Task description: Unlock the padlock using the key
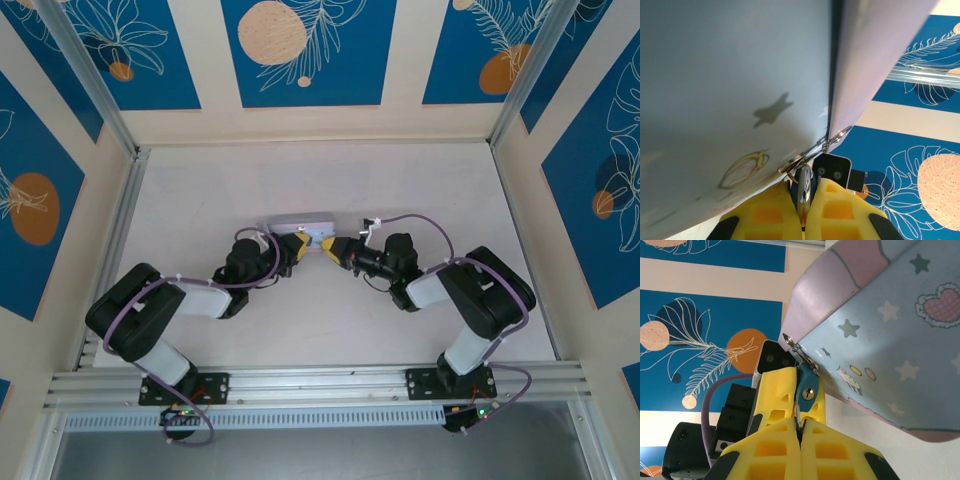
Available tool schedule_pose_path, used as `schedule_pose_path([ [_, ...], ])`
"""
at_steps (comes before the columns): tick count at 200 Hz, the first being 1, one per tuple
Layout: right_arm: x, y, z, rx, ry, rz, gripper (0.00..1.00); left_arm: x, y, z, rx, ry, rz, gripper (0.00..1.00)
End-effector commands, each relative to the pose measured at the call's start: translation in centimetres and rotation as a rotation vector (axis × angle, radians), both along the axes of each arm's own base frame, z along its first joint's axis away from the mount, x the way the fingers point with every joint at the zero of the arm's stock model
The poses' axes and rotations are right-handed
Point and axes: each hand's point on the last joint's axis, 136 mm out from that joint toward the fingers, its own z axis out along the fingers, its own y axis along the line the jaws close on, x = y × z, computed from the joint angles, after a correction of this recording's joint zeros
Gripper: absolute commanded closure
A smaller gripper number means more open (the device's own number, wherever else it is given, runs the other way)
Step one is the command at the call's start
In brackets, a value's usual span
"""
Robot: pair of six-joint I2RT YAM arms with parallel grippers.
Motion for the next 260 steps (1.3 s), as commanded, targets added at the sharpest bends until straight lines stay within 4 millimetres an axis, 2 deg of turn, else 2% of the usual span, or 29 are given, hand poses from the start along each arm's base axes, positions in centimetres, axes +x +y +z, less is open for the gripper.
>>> schedule_pose_path([
  [1,0.6,0.6,0.7,0.018,-0.030,-0.006,1.00,-0.1,0.0,1.5,-0.038,-0.037,-0.013,1.00],
  [64,0.9,1.1,-0.1,0.017,-0.006,0.000,1.00,-0.2,0.0,1.6,-0.034,-0.038,-0.016,1.00],
  [113,1.1,1.2,0.0,0.024,-0.009,0.000,1.00,-0.2,0.0,1.4,-0.026,-0.036,-0.019,1.00],
  [260,1.0,0.2,-0.3,-0.016,-0.004,-0.017,1.00,-0.5,0.2,0.9,-0.004,-0.031,-0.021,1.00],
])
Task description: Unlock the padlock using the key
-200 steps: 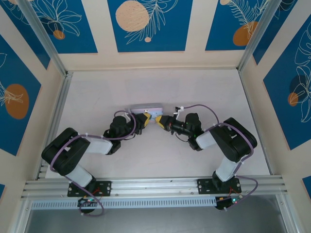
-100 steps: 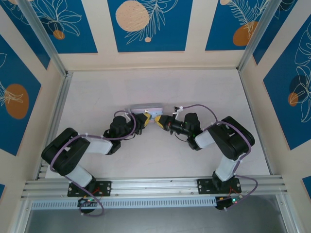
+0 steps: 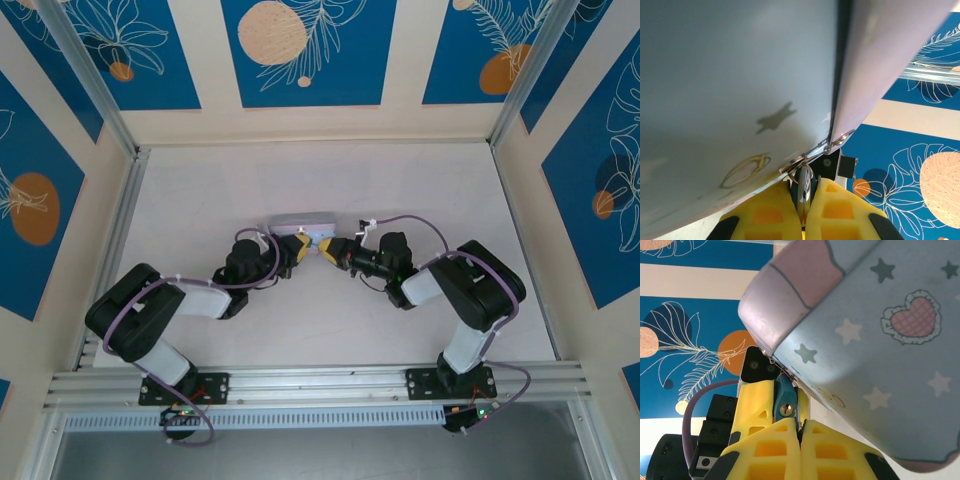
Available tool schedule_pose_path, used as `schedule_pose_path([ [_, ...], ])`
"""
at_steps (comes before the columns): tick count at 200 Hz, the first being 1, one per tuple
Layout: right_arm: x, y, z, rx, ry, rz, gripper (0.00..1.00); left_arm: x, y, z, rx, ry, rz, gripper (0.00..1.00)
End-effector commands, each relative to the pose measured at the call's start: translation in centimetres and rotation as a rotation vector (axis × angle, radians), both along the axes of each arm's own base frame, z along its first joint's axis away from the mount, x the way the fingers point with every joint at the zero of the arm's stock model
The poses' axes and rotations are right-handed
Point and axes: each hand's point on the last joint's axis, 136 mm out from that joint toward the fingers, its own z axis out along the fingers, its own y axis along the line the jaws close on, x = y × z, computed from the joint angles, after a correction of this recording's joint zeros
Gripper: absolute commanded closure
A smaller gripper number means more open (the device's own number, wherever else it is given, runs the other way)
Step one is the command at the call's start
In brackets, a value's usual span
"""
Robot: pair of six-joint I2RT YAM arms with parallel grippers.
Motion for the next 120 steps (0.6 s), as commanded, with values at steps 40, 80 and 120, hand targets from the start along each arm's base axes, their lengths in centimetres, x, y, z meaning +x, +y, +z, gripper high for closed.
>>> schedule_pose_path([
  [40,0.17,-0.38,0.94,-0.012,-0.043,-0.015,1.00,-0.25,0.26,1.07,-0.007,-0.037,-0.011,1.00],
  [80,0.32,-0.21,1.26,-0.009,-0.051,-0.012,1.00,-0.29,0.22,1.02,-0.003,-0.037,-0.013,1.00],
  [120,0.29,0.12,1.68,-0.008,-0.059,-0.003,1.00,-0.29,0.17,0.93,0.000,-0.035,-0.015,1.00],
])
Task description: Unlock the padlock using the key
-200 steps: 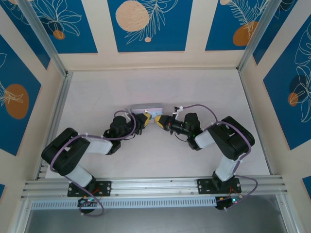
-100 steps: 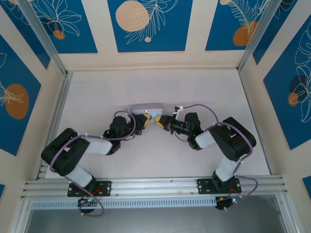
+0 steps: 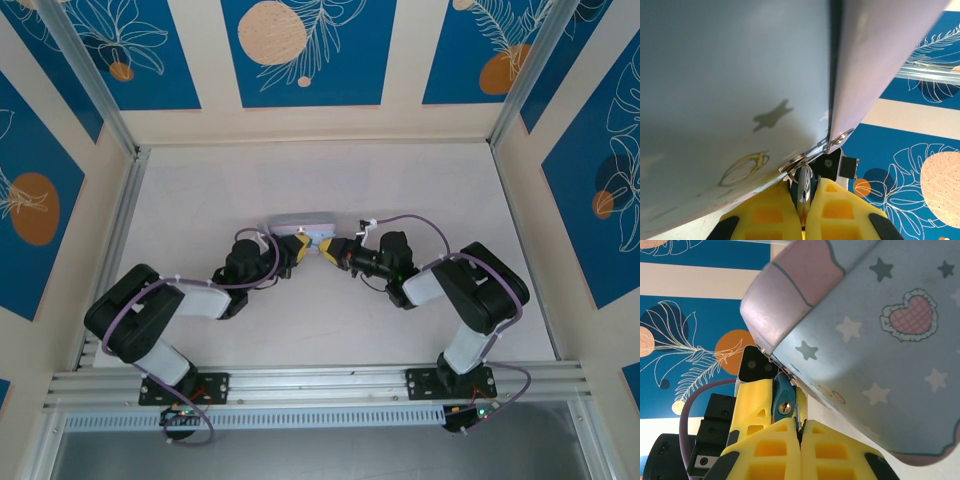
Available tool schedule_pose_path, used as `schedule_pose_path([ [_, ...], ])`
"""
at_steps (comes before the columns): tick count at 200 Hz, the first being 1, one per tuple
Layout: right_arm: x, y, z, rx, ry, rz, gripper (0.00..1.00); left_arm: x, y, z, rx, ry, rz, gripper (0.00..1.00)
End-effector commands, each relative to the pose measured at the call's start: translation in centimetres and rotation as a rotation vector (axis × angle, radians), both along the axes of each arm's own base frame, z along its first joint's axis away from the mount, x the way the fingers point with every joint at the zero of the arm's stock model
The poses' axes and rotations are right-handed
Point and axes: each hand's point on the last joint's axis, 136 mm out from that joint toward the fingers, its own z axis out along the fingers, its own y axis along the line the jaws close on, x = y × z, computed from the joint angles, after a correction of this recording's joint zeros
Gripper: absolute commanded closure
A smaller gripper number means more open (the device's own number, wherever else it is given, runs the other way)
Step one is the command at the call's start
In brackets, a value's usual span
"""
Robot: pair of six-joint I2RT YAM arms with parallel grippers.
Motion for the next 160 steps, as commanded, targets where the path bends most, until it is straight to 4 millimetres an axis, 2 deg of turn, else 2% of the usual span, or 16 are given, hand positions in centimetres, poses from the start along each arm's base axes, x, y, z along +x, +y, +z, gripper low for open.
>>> schedule_pose_path([
  [1,0.4,0.2,1.8,0.010,-0.064,-0.004,1.00,-0.3,0.1,0.9,-0.002,-0.036,-0.015,1.00],
  [97,0.3,0.6,3.2,-0.001,-0.095,0.009,1.00,-0.3,0.1,0.8,0.002,-0.035,-0.018,1.00],
  [160,-0.5,0.3,2.3,-0.030,-0.103,0.032,1.00,-0.5,-0.2,0.8,-0.009,-0.020,-0.038,1.00],
])
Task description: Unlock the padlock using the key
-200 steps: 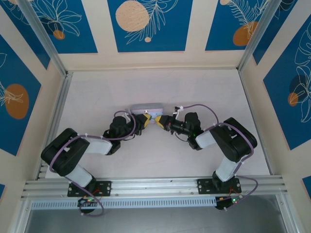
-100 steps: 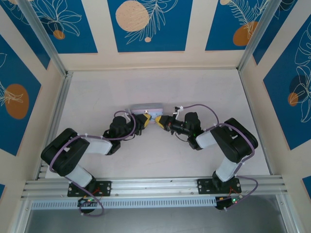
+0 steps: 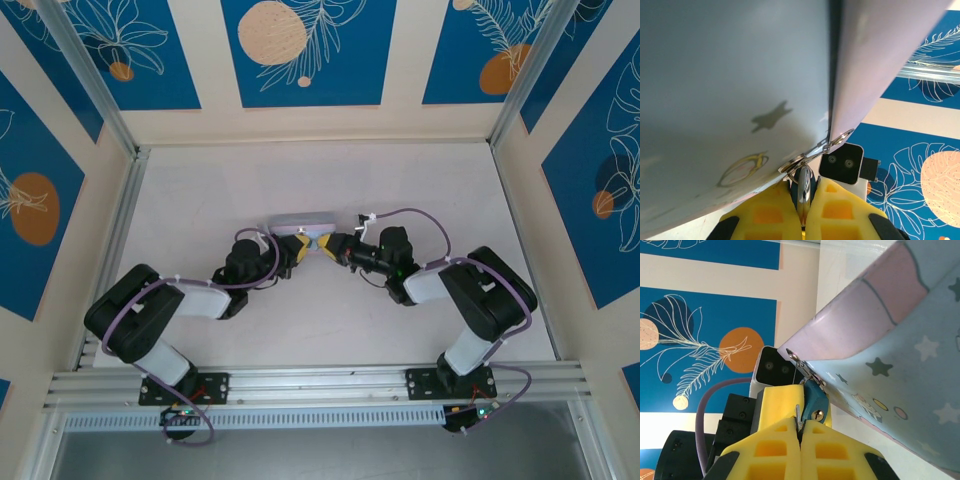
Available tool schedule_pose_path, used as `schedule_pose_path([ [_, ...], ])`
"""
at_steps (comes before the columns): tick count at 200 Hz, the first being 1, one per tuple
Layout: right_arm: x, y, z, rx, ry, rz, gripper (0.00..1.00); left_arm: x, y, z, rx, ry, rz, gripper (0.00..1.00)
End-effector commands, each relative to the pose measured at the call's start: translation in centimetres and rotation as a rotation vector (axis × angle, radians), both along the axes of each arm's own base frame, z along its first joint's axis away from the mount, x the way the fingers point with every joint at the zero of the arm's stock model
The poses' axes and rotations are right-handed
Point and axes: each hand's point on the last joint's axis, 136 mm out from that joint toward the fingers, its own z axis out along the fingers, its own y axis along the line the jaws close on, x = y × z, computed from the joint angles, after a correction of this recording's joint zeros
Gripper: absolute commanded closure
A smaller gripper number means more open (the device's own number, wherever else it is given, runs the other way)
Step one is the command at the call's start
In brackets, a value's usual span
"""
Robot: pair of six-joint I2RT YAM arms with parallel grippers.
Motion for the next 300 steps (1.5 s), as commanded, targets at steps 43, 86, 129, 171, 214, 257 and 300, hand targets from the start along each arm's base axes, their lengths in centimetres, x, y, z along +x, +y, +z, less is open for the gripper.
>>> schedule_pose_path([
  [43,-2.3,-0.7,-0.2,-0.117,-0.092,0.074,1.00,-0.9,-0.6,0.7,-0.013,-0.006,-0.088,1.00],
  [86,-3.3,-1.7,-0.4,-0.205,-0.128,0.078,1.00,-1.0,-0.3,1.0,0.009,-0.005,-0.096,1.00],
  [129,-3.6,-1.6,-1.4,-0.211,-0.090,0.082,1.00,-0.9,-0.1,1.7,0.014,-0.013,-0.092,1.00],
  [171,-3.2,-0.8,-1.3,-0.181,-0.080,0.081,1.00,-1.0,-0.1,1.9,0.015,-0.019,-0.092,1.00],
  [214,-2.7,-0.2,-0.9,-0.174,-0.081,0.080,1.00,-1.0,-0.2,1.9,0.012,-0.020,-0.098,1.00],
  [257,-2.1,0.2,-0.5,-0.168,-0.079,0.072,1.00,-1.0,-0.2,1.9,0.006,-0.020,-0.101,1.00],
  [300,-1.5,0.6,-0.5,-0.161,-0.074,0.067,1.00,-1.0,-0.3,2.0,0.005,-0.022,-0.102,1.00],
])
